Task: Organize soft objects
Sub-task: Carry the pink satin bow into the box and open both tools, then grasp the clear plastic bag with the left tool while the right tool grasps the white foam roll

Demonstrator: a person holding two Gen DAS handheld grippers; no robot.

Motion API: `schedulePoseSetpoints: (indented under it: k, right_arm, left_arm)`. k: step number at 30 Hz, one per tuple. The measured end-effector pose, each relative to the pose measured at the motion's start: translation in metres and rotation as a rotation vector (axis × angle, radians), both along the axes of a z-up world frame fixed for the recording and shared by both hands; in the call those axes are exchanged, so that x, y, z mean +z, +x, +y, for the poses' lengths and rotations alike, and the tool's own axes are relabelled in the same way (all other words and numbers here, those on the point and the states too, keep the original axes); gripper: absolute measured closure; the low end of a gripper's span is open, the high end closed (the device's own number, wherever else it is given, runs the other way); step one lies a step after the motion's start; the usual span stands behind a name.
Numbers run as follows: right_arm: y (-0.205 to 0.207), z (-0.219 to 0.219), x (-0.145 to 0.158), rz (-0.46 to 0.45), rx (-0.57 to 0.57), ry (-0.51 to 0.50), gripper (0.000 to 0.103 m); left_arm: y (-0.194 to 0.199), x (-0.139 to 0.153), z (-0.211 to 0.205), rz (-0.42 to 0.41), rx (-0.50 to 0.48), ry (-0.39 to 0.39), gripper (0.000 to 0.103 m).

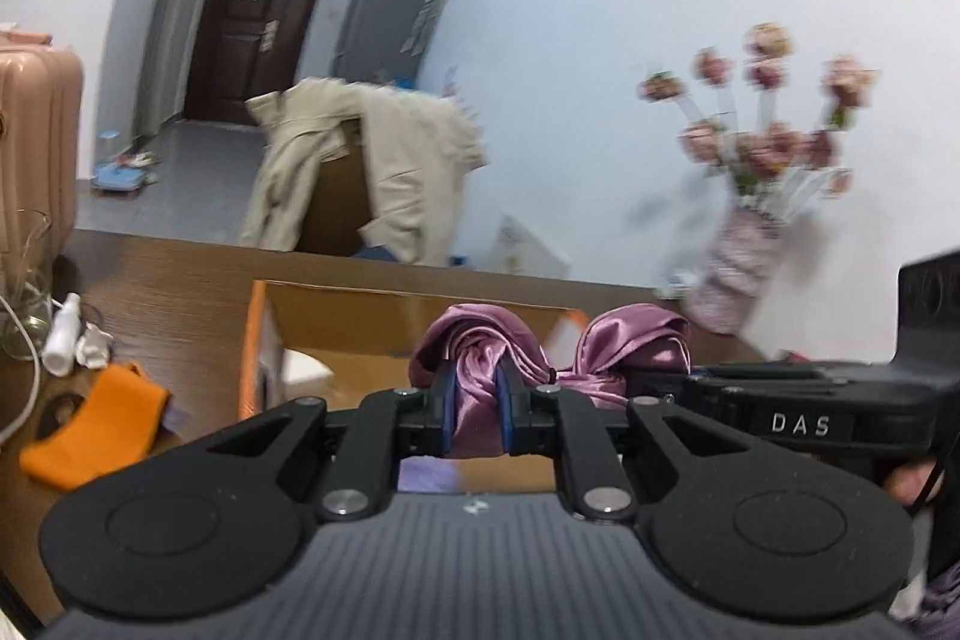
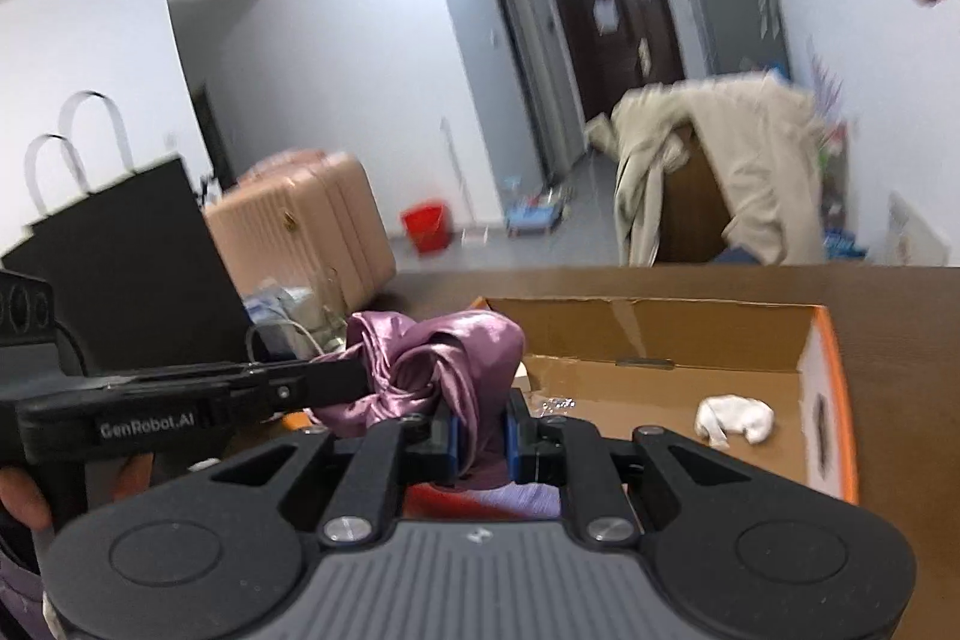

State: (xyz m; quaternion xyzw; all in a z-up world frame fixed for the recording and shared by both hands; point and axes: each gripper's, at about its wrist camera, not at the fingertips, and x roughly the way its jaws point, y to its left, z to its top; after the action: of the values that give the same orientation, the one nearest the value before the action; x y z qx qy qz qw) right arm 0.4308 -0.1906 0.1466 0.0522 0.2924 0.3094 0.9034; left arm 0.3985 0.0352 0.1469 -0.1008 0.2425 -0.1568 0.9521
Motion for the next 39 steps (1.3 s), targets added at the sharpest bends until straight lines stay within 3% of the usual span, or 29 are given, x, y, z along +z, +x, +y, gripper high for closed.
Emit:
schedulePoseSetpoints:
  k: [7,8,9,12,13,17,20,24,27,32,35,39]
  right_arm:
    - [0.13,0.059,-0.051,0.212,0.029,-0.137,0.089]
    - [0.139,0.067,-0.061,0.228,0.038,-0.172,0.088]
    - [0.143,0.077,-0.071,0.233,0.041,-0.204,0.086]
    - [0.154,0.099,-0.093,0.219,0.06,-0.336,0.084]
    - [0.155,0.101,-0.096,0.218,0.058,-0.342,0.084]
    - [0.155,0.098,-0.09,0.238,0.035,-0.31,0.059]
    - [0.14,0.085,-0.068,0.196,0.013,-0.313,0.046]
    - [0.112,0.059,-0.026,0.126,-0.022,-0.285,0.045]
    - [0.074,0.035,0.014,0.037,-0.055,-0.272,0.037]
    - [-0.016,-0.011,0.066,-0.137,-0.102,-0.243,0.026]
    - [-0.068,-0.034,0.08,-0.213,-0.132,-0.229,0.022]
    - [-0.131,-0.054,0.079,-0.286,-0.18,-0.224,0.019]
  left_arm:
    - [0.103,-0.059,0.022,0.237,0.109,0.059,0.085]
    - [0.108,-0.065,0.022,0.242,0.124,0.092,0.082]
    - [0.109,-0.07,0.023,0.239,0.131,0.104,0.068]
    - [0.103,-0.072,0.026,0.2,0.101,0.073,0.053]
    - [0.1,-0.071,0.026,0.191,0.103,0.078,0.053]
    - [0.085,-0.061,0.027,0.159,0.102,0.082,0.052]
    - [0.07,-0.045,0.028,0.126,0.106,0.09,0.05]
    - [0.038,-0.016,0.033,0.069,0.12,0.089,0.046]
    - [0.002,0.007,0.035,0.004,0.13,0.082,0.037]
    - [-0.064,0.037,0.029,-0.093,0.102,0.09,0.03]
    - [-0.1,0.05,0.022,-0.144,0.085,0.114,0.027]
    - [-0.15,0.054,0.012,-0.204,0.073,0.129,0.019]
